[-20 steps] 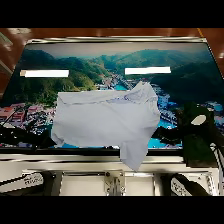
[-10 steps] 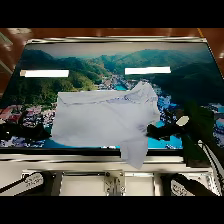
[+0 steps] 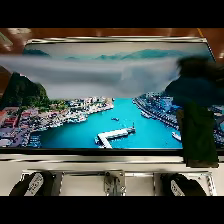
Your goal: Fold the shirts.
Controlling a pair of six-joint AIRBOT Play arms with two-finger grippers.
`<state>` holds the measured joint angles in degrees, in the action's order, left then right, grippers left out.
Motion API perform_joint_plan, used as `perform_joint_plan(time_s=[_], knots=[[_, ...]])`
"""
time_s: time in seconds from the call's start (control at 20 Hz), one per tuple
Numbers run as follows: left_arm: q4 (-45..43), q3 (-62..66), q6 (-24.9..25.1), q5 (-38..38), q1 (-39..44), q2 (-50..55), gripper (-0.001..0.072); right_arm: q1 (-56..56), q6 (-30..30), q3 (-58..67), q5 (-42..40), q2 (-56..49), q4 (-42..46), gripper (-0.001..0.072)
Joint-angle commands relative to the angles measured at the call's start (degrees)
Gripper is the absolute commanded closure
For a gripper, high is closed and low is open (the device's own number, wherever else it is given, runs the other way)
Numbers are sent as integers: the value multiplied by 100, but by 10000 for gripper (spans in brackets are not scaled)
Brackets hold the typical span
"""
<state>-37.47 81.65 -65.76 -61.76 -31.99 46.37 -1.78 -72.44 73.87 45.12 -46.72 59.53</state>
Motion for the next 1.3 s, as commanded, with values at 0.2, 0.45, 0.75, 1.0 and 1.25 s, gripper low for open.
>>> perform_joint_plan(time_s=[0.2, 0.45, 0.75, 1.0, 1.25], knots=[[-1423, 2205, -1255, 835, -24, -1502, 670, 4, -378, 2238, 487, 1019, 566, 653], [-2214, 2155, -1257, -505, -24, -1749, 670, 4, -1121, 2236, 1591, 1198, 1502, 653], [-2238, 640, -1250, -1445, -24, -1749, 670, 4, -1152, 2118, 3217, 127, 1814, 653], [-2157, -1829, -949, -1169, 2, -1152, 670, 9, -1445, 551, 2575, -1517, 1825, 653], [-1720, -2479, -629, -11, 490, 975, 669, 9, -1399, 125, 81, -3552, 1298, 653]])
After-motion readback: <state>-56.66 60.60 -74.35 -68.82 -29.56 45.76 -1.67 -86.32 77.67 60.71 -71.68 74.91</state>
